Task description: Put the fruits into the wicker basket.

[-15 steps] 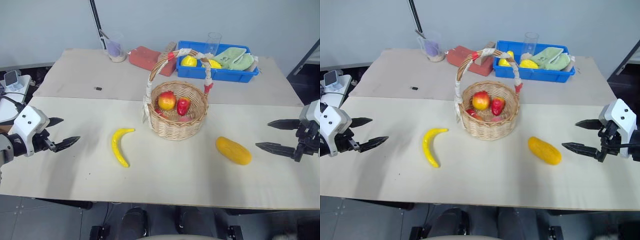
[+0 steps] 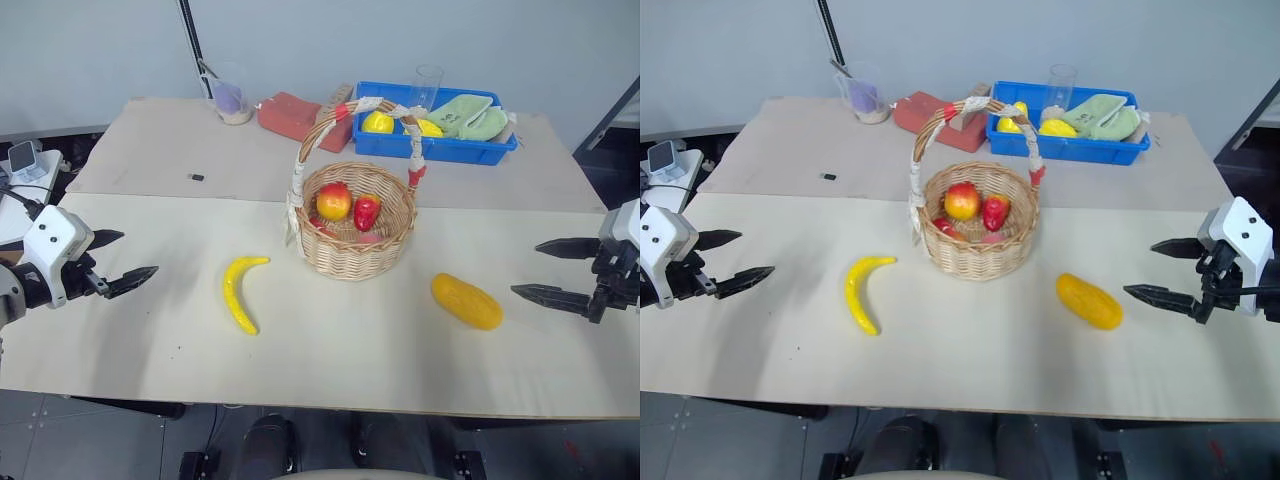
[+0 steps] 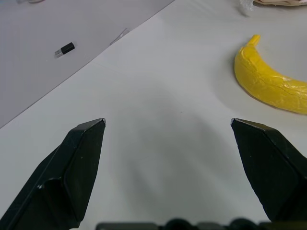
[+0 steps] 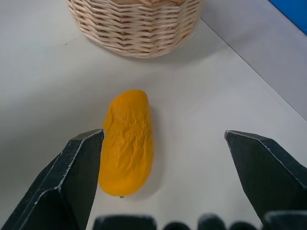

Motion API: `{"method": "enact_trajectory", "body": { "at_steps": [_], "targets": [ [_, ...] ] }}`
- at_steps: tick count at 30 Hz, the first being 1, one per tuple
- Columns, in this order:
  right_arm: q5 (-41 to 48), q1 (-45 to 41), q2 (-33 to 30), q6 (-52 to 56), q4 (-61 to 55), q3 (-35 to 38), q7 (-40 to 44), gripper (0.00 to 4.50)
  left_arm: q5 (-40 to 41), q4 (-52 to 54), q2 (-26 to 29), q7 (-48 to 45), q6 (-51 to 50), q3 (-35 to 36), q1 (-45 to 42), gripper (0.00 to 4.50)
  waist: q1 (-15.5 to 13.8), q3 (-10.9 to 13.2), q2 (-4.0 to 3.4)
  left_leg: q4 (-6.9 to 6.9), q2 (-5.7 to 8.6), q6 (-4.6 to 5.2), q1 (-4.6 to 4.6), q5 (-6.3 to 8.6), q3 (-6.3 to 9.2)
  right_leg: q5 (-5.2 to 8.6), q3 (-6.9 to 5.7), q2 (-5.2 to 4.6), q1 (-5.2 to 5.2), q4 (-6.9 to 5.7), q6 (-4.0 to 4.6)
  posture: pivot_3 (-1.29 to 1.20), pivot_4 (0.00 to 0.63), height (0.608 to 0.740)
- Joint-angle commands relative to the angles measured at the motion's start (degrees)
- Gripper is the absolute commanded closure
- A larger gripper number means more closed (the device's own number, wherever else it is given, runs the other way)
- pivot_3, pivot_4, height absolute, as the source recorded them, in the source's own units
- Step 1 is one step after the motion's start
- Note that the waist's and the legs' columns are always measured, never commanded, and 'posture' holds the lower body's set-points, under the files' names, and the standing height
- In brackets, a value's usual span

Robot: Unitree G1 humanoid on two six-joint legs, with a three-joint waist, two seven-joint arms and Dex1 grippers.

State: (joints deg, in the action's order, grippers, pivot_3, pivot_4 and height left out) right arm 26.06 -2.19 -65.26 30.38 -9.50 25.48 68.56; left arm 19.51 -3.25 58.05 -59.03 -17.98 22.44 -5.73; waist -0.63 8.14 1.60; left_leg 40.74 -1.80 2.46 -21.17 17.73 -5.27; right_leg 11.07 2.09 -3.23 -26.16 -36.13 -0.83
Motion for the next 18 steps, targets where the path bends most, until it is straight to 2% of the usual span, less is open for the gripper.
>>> {"method": "enact_trajectory", "body": {
  "at_steps": [1,6,9,13,18],
  "targets": [
    [0.45,-1.13,-0.45,-1.37,-0.46,1.44,0.06,0.04,0.70,0.47,-0.19,0.28,0.91,1.35,-0.47,0.00,-0.01,0.00,0.00,0.00,0.00,0.00,0.00,0.00,0.00,0.00,0.00,0.00,0.00,0.00,0.00,0.00,0.150,0.692],
    [0.58,-1.40,-0.13,-1.49,-0.75,1.10,-0.13,0.04,1.79,1.70,-1.14,1.28,-1.36,1.33,-0.56,0.00,0.03,0.00,0.00,0.00,0.00,0.00,0.00,0.00,0.00,0.00,0.00,0.00,0.00,0.00,0.00,0.00,0.150,0.692],
    [1.39,-2.76,0.11,-1.14,-2.36,0.02,-0.03,0.04,3.93,7.33,-3.76,4.32,-6.81,0.69,0.53,0.00,0.03,0.00,-0.01,0.00,0.00,0.00,0.00,0.00,0.00,0.00,0.01,-0.01,0.00,0.00,0.00,0.00,0.150,0.692],
    [4.55,-6.88,0.49,1.11,-7.01,-2.89,0.14,0.04,8.54,19.66,-10.21,12.52,-18.69,-1.14,2.30,0.00,0.11,0.00,-0.01,0.00,0.01,0.00,0.00,0.00,0.04,-0.01,0.04,-0.03,0.01,-0.03,0.00,0.00,0.150,0.692],
    [12.60,-15.54,1.98,7.12,-13.16,-8.45,-0.67,0.04,12.55,31.86,-19.47,25.55,-32.18,-3.42,3.41,0.00,0.24,0.00,0.01,0.01,0.00,0.00,0.00,0.00,0.18,-0.02,0.06,0.01,0.02,-0.08,0.01,0.00,0.150,0.692]
  ]
}}
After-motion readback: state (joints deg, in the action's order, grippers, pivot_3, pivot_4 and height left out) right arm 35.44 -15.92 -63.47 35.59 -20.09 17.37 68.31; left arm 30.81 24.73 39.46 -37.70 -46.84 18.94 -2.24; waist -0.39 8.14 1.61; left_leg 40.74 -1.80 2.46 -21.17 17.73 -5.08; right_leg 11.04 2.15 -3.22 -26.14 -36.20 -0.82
